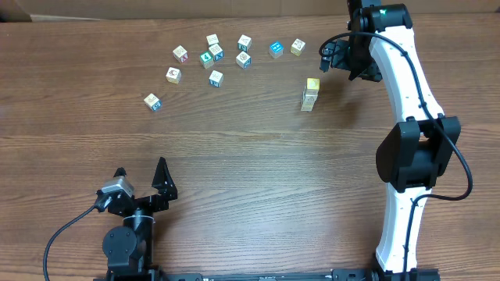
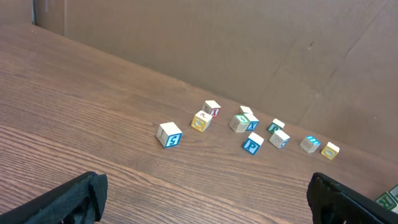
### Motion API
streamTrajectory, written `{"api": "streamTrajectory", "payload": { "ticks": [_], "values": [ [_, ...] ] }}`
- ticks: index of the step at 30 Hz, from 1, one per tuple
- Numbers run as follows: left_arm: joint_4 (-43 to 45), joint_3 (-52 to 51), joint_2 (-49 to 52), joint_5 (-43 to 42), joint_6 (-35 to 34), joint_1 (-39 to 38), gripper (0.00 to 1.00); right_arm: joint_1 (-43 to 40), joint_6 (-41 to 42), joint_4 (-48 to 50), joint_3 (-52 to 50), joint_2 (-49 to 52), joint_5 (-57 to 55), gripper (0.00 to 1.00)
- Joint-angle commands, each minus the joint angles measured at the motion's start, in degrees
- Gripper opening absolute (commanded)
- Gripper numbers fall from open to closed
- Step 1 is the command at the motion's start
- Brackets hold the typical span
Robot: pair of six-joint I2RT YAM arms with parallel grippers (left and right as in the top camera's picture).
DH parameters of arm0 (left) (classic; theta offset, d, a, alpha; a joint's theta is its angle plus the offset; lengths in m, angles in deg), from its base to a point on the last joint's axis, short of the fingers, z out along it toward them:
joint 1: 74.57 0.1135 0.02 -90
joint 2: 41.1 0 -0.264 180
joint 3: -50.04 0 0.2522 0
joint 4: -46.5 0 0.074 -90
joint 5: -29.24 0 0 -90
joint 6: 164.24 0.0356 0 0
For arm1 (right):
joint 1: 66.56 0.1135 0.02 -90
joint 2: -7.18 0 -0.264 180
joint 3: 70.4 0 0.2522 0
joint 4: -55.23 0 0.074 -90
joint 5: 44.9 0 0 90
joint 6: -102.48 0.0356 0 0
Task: Form a tower
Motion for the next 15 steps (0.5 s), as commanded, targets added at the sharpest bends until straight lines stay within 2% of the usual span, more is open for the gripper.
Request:
{"api": "streamTrajectory", "payload": {
  "ticks": [1, 9, 15],
  "values": [
    [0.1, -0.2, -0.5, -0.3, -0.4, -0.2, 0.99, 0.0, 0.0, 0.2, -0.6, -0.1, -0.6, 1.00],
    [0.1, -0.2, -0.4, -0.3, -0.4, -0.2, 1.00, 0.0, 0.0, 0.5, -0.6, -0.1, -0.5, 1.00],
    [0.1, -0.2, -0.5, -0.3, -0.4, -0.2, 0.99, 0.0, 0.0, 5.6, -0.6, -0.1, -0.5, 1.00]
  ]
}}
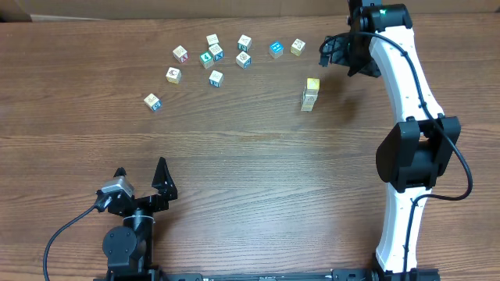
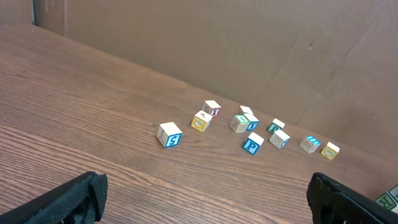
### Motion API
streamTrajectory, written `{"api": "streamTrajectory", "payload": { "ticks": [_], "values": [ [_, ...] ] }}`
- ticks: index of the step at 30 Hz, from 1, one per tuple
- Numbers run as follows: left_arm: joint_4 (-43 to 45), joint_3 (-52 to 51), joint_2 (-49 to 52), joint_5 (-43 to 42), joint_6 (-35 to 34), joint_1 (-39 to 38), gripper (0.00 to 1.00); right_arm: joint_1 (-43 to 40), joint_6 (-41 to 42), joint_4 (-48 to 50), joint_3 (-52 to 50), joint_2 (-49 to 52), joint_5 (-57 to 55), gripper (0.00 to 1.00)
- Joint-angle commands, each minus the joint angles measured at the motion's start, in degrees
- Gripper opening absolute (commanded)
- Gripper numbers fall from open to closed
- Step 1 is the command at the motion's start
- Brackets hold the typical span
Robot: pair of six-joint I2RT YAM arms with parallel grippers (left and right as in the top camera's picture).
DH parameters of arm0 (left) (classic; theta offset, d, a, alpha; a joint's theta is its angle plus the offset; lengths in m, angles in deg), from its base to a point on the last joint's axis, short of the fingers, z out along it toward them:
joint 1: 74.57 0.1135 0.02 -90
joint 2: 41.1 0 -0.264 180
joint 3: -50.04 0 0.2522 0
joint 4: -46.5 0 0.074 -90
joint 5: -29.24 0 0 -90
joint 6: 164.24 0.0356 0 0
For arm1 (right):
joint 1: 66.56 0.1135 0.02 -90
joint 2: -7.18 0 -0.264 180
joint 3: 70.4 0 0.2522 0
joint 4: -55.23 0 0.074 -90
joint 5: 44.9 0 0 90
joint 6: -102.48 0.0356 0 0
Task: Form a tower
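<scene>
A short tower (image 1: 311, 94) of two stacked wooblocks stands at the far right of the table, its top block yellowish. Several loose letter blocks (image 1: 216, 53) lie scattered along the far side, the nearest of them (image 1: 298, 47) just left of my right gripper (image 1: 331, 53). That gripper hovers beyond and to the right of the tower, open and empty. My left gripper (image 1: 141, 169) rests at the near left edge, open, its fingers (image 2: 81, 198) wide apart over bare wood. The left wrist view shows the loose blocks (image 2: 169, 134) far ahead.
Brown cardboard (image 2: 217, 43) walls the far side of the table behind the blocks. The white right arm (image 1: 406, 101) runs down the right side. Bare wood (image 1: 258, 179) fills the middle and near part of the table.
My right gripper has shifted a little toward the far edge, away from the tower. The tower, the loose blocks and the left arm have not moved.
</scene>
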Motion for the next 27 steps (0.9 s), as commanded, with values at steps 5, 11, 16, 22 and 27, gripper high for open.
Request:
{"api": "streamTrajectory", "payload": {
  "ticks": [5, 11, 16, 22, 27],
  "values": [
    [0.1, -0.2, -0.4, -0.3, -0.4, -0.2, 1.00, -0.2, -2.4, 0.8, 0.8, -0.3, -0.6, 1.00],
    [0.1, -0.2, -0.4, -0.3, -0.4, -0.2, 0.99, -2.8, -2.8, -2.0, 4.2, -6.5, 5.2, 0.59],
    [0.1, -0.2, -0.4, -0.3, -0.4, -0.2, 0.99, -3.3, -12.3, -5.3, 4.2, -12.9, 16.0, 0.62],
    [0.1, -0.2, -0.4, -0.3, -0.4, -0.2, 1.00, 1.1, -15.0, -5.9, 1.8, -12.5, 10.3, 0.81],
    [0.1, -0.2, -0.4, -0.3, -0.4, -0.2, 1.00, 4.3, -15.0, -2.5, -3.2, -12.4, 9.0, 0.82]
  ]
}}
